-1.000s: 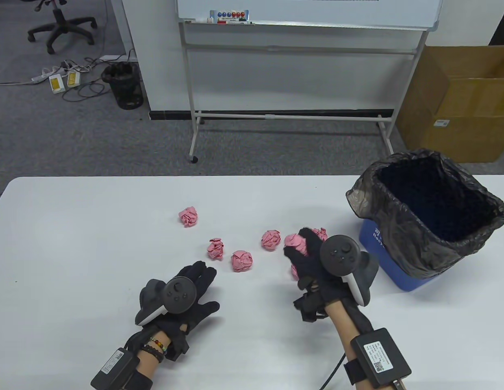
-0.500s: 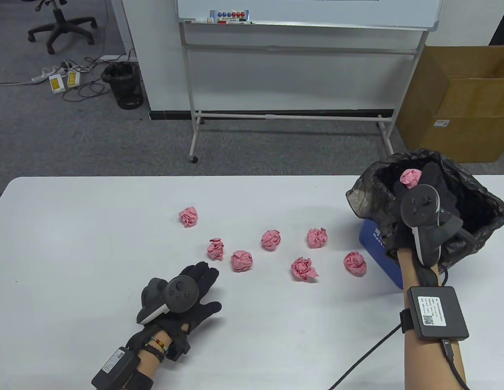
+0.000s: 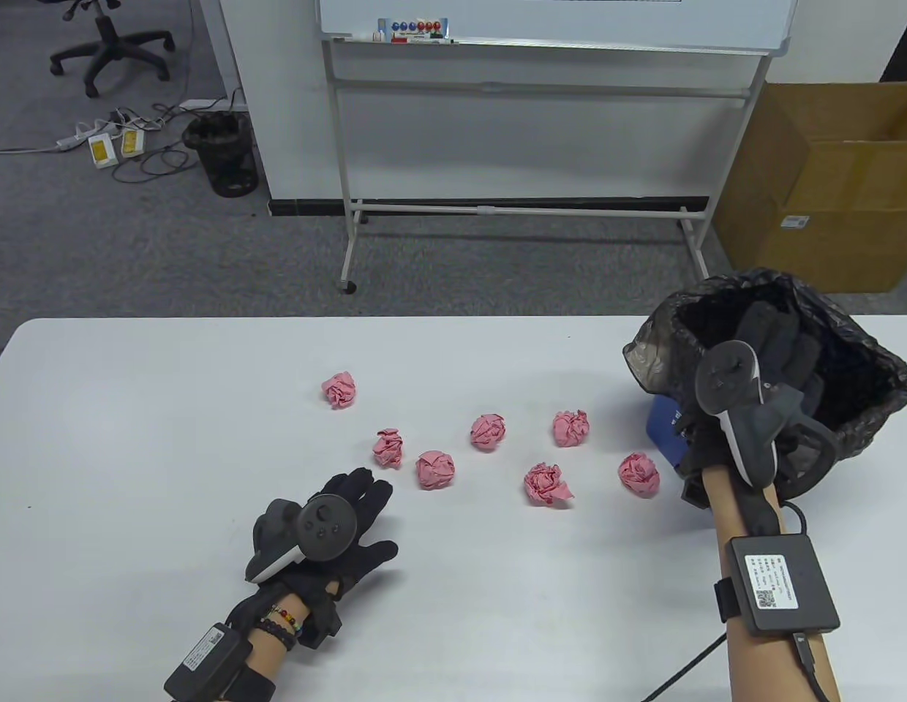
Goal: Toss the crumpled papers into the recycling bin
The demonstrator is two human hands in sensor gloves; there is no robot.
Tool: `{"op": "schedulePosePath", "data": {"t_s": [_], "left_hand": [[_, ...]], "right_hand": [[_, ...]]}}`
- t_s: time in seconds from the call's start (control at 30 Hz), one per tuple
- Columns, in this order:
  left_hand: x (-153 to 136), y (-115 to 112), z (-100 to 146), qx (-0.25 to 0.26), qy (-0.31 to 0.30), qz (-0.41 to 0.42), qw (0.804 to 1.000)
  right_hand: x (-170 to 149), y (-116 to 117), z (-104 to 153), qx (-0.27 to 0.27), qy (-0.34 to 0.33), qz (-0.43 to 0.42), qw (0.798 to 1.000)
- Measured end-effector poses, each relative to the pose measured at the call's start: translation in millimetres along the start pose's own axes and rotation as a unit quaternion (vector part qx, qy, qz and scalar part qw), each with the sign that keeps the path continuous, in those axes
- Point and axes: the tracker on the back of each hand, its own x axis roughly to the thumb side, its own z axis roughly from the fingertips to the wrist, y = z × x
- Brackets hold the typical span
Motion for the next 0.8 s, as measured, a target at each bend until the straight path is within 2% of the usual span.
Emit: {"op": "schedulePosePath", "data": {"t_s": [0.1,0.23,0.6,0.8], "left_hand": [[0.8,0.3,0.3,0.001,-0.001,-0.002,1.000],[1.6,0.9,1.1,0.002,-0.003,-0.004,1.000],[-0.8,0.0,1.8,-0.001,0.002,-0.007,1.000],[-1.6,1.1,2.5,0.000,0.006,-0.008,1.000]], "right_hand": [[18.1,1.5,21.4,0.017,-0.043,-0.016,0.999],[40.5,11.8,51.3,0.070,-0.092,-0.032,0.993],[95.4,63.4,144.3,0.178,-0.227,-0.063,0.955],[108.5,88.0,178.7,0.222,-0.269,-0.059,0.936]]}}
